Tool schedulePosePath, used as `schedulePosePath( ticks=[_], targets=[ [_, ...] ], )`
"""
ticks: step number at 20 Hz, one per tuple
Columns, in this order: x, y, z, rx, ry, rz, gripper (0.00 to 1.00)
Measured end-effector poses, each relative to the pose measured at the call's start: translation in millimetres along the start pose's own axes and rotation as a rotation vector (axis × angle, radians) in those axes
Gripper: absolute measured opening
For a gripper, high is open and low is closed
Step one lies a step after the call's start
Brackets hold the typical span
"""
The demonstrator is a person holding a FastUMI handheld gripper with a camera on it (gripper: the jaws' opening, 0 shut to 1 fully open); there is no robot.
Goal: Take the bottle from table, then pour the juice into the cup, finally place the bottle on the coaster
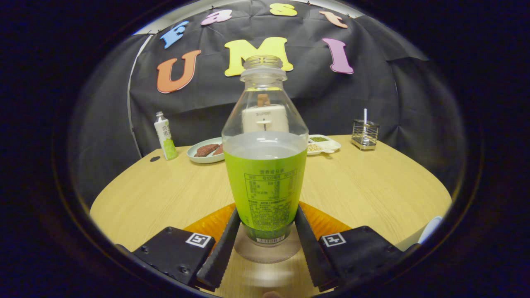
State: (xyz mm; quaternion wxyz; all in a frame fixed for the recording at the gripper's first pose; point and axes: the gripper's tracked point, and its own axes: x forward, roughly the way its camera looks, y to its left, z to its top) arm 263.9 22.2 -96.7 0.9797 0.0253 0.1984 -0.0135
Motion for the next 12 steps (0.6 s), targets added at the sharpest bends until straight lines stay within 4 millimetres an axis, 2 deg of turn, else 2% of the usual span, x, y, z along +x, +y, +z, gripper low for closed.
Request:
schedulePosePath(
  ticks=[6, 9, 12],
  targets=[
    [-10, -2, 1, -0.008, -0.011, -0.016, 0.86],
    [-16, -1, 2, -0.013, -0.026, -0.015, 0.92],
    [-31, 0, 3, -0.032, -0.049, -0.013, 0.93]
  ],
)
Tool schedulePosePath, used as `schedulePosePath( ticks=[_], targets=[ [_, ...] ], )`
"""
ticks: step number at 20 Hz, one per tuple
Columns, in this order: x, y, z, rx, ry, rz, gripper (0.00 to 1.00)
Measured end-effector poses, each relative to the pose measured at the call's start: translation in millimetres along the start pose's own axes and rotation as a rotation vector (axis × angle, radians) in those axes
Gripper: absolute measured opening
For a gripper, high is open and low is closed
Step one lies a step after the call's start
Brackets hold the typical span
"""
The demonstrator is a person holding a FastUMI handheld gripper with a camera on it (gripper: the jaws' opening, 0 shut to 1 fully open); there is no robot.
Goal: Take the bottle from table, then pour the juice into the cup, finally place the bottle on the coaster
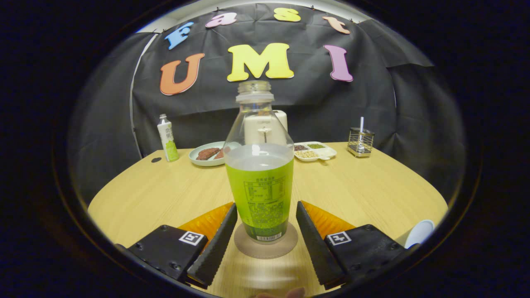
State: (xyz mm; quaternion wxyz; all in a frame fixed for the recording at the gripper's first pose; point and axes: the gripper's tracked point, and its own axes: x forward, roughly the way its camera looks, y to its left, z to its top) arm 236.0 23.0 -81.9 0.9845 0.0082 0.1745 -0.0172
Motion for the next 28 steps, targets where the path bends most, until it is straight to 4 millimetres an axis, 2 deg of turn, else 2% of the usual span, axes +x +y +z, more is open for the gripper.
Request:
schedulePosePath(
  ticks=[4, 6, 10, 15, 19, 22, 28],
  targets=[
    [-40, 4, 3, 0.007, -0.055, 0.008, 0.94],
    [-65, 6, 6, 0.006, -0.092, 0.018, 1.00],
    [-117, 3, 12, 0.001, -0.178, 0.011, 1.00],
    [-175, 3, -2, 0.020, -0.247, -0.003, 1.00],
    [-204, 8, -16, 0.020, -0.292, 0.001, 1.00],
    [-218, 10, -22, 0.034, -0.307, 0.010, 1.00],
    [-230, 6, -25, 0.046, -0.337, 0.009, 1.00]
  ],
)
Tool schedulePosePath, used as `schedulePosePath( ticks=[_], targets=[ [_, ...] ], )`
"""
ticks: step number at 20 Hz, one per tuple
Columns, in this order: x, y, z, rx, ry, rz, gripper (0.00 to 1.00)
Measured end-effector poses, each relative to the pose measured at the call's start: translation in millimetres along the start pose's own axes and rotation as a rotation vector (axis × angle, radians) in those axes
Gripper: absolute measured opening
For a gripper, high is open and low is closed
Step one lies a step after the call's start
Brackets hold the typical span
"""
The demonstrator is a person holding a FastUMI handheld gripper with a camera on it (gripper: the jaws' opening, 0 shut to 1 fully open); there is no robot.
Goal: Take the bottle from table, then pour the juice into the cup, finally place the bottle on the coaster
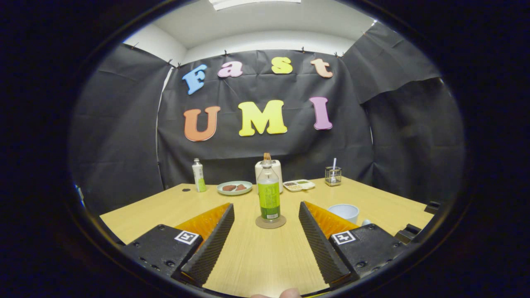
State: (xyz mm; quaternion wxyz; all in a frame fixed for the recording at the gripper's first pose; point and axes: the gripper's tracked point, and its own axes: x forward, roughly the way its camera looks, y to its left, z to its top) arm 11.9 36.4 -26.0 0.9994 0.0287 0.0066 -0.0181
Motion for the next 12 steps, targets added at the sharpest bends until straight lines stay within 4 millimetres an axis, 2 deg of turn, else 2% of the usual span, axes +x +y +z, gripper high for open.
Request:
schedulePosePath(
  ticks=[5, 12],
  targets=[
    [-3.6, -1.9, -0.2, -0.008, -0.018, -0.013, 1.00],
    [-2.0, 6.3, 0.8, -0.020, -0.035, 0.005, 1.00]
  ],
)
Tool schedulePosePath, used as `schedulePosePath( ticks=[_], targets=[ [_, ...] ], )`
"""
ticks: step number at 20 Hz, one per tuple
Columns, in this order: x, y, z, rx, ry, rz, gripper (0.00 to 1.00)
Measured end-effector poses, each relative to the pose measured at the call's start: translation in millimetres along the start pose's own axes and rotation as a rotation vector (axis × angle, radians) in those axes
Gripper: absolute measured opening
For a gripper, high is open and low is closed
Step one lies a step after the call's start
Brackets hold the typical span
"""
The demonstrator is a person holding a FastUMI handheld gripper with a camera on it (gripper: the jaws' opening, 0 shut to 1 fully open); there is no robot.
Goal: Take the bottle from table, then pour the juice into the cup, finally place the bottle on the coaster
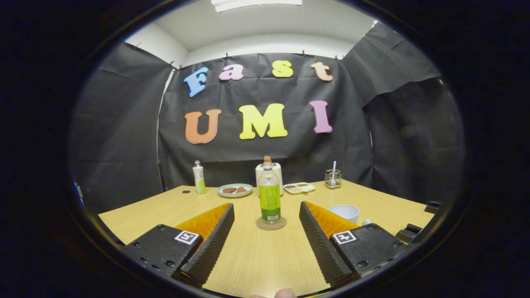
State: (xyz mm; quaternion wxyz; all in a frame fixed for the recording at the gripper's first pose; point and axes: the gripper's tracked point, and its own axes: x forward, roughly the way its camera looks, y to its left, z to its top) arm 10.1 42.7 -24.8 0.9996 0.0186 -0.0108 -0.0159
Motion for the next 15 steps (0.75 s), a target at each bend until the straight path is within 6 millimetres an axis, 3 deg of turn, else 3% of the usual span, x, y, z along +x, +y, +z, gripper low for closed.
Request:
schedulePosePath(
  ticks=[15],
  targets=[
    [3.2, 5.8, 0.0, -0.012, -0.004, 0.006, 1.00]
  ],
)
